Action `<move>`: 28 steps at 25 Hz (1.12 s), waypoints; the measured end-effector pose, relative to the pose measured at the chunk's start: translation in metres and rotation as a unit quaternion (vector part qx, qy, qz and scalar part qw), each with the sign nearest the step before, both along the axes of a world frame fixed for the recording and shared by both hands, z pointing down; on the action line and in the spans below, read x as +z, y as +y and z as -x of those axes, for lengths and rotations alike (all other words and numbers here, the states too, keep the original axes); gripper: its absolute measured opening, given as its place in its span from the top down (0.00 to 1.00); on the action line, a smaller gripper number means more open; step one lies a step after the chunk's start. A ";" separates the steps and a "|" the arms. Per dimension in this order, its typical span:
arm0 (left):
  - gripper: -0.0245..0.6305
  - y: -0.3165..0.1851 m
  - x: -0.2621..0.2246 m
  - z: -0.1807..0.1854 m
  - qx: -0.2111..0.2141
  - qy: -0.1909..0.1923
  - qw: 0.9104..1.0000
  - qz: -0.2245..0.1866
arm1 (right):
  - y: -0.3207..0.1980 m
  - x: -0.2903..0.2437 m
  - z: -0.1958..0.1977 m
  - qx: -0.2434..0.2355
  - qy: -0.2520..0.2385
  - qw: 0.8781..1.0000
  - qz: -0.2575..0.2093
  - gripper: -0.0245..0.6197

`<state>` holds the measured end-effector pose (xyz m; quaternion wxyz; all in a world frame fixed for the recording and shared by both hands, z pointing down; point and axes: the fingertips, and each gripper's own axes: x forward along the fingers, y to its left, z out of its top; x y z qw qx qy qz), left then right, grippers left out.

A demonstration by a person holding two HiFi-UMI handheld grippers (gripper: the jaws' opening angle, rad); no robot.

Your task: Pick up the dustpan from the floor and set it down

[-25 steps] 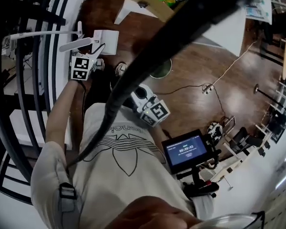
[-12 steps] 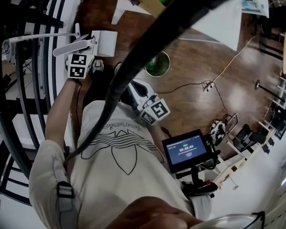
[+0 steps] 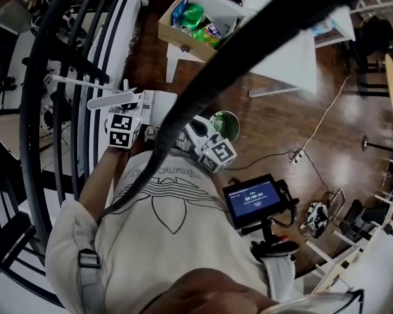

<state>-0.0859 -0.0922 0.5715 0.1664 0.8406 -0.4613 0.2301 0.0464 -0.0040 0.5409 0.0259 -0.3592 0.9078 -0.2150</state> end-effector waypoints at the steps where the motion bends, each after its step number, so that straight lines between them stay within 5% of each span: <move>1: 0.86 0.003 -0.004 0.001 -0.002 0.001 1.000 -0.001 | -0.004 -0.001 -0.002 0.000 -0.001 1.000 -0.006 0.96; 13: 0.86 0.012 0.004 0.007 -0.024 -0.004 1.000 0.013 | -0.011 -0.008 -0.005 -0.008 -0.001 1.000 -0.003 0.96; 28: 0.86 -0.033 0.115 0.021 -0.013 -0.050 0.996 0.076 | 0.014 0.023 -0.011 -0.010 0.017 0.998 0.066 0.96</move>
